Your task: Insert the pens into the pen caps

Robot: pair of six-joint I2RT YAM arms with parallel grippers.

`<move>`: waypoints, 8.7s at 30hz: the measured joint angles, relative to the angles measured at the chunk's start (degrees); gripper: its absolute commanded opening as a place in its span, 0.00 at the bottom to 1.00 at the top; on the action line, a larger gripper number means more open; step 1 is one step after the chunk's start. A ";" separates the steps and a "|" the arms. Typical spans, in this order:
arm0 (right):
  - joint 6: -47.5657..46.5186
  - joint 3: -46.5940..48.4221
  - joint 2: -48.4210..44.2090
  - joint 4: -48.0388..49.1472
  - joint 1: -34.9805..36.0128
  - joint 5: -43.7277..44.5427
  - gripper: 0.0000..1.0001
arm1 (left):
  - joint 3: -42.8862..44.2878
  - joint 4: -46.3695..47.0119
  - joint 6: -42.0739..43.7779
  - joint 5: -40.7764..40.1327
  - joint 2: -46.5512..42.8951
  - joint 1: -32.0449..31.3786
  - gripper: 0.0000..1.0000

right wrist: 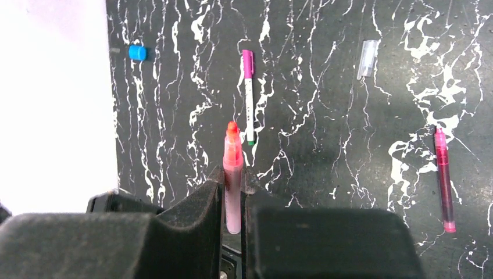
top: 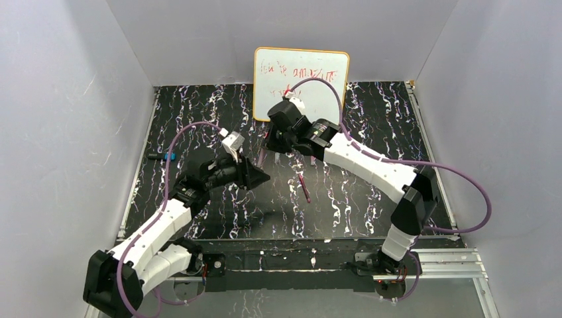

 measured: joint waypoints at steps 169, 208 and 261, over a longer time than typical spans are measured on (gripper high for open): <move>-76.89 3.34 30.47 18.49 -1.05 -22.58 0.23 | -0.59 -12.74 -8.04 -7.02 6.03 39.32 0.53; -24.55 -33.59 -14.62 66.79 -6.60 -29.31 0.21 | -5.90 31.34 -20.15 18.49 -4.83 22.73 0.48; -22.27 -34.42 -12.52 75.01 -2.45 -28.89 0.19 | -0.24 21.22 -13.68 21.11 -2.49 13.40 0.50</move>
